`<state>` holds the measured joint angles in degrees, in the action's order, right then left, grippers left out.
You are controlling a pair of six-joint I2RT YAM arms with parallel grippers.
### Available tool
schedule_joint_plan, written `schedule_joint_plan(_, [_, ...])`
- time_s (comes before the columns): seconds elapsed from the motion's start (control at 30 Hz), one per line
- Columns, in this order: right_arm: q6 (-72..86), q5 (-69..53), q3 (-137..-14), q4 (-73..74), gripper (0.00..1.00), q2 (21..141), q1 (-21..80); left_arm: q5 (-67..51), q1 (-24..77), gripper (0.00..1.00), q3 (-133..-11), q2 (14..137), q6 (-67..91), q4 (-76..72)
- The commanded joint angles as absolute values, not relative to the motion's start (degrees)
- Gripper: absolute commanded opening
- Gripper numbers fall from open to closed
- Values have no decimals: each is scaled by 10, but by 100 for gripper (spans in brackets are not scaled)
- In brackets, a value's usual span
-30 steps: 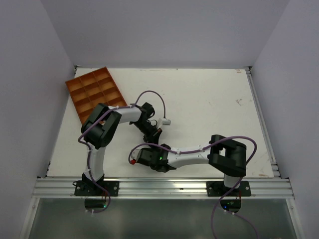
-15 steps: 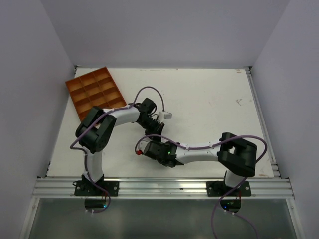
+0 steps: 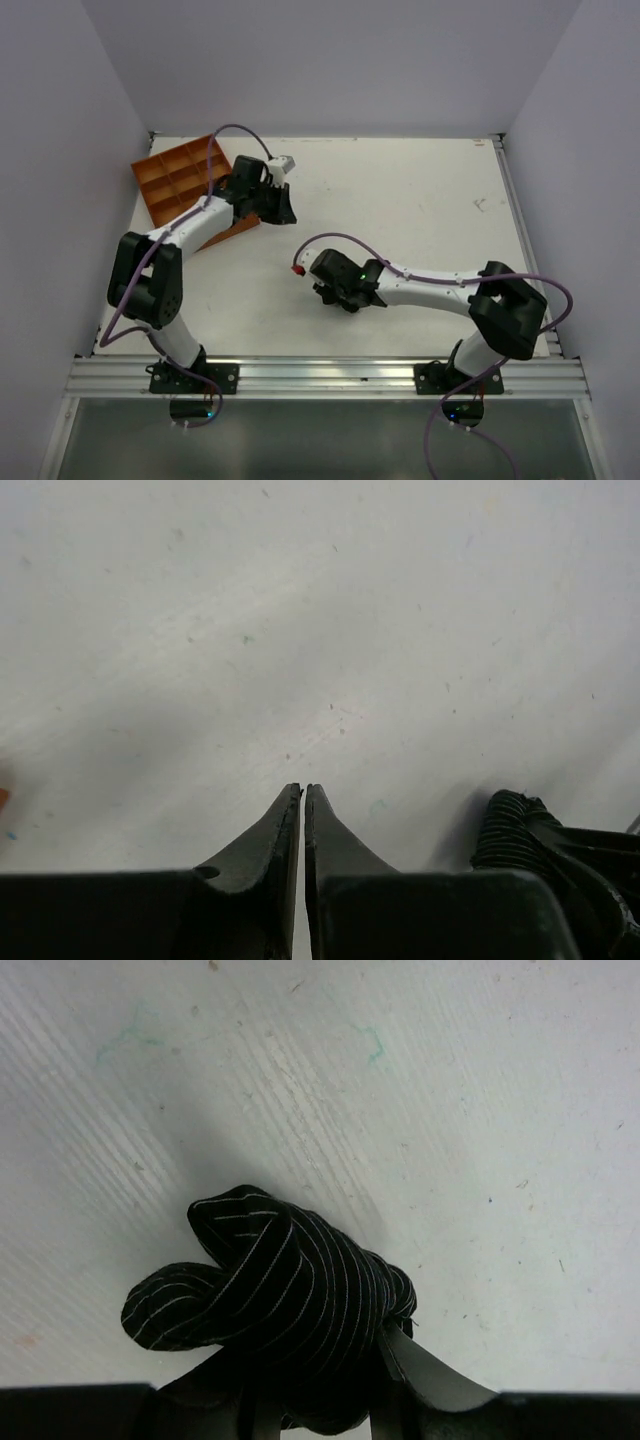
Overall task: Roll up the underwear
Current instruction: Place the rolled underwear into the container
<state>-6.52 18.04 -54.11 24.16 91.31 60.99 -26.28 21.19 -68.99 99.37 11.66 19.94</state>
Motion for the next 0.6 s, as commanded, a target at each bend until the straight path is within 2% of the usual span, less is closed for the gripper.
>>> schedule_joint_plan(0.0, [-26, 111, -558, 253, 0, 884, 590, -214, 199, 8, -691, 926, 124, 111])
schedule_joint_plan(0.1, [-11, 82, -562, 259, 0, 871, 573, -256, 168, 10, -702, 944, 148, 142])
schedule_joint_plan(0.17, [-4, 63, -568, 265, 0, 862, 556, -279, 135, 1, -718, 963, 156, 170])
schedule_joint_plan(0.3, [39, 13, -584, 283, 0, 850, 518, -336, 108, 0, -681, 925, 175, 102])
schedule_joint_plan(0.47, [96, 13, -668, 349, 0, 911, 461, -424, 136, 0, -585, 840, 269, -93])
schedule_joint_plan(0.57, [134, 11, -728, 404, 0, 942, 439, -415, 191, 0, -570, 830, 257, -73])
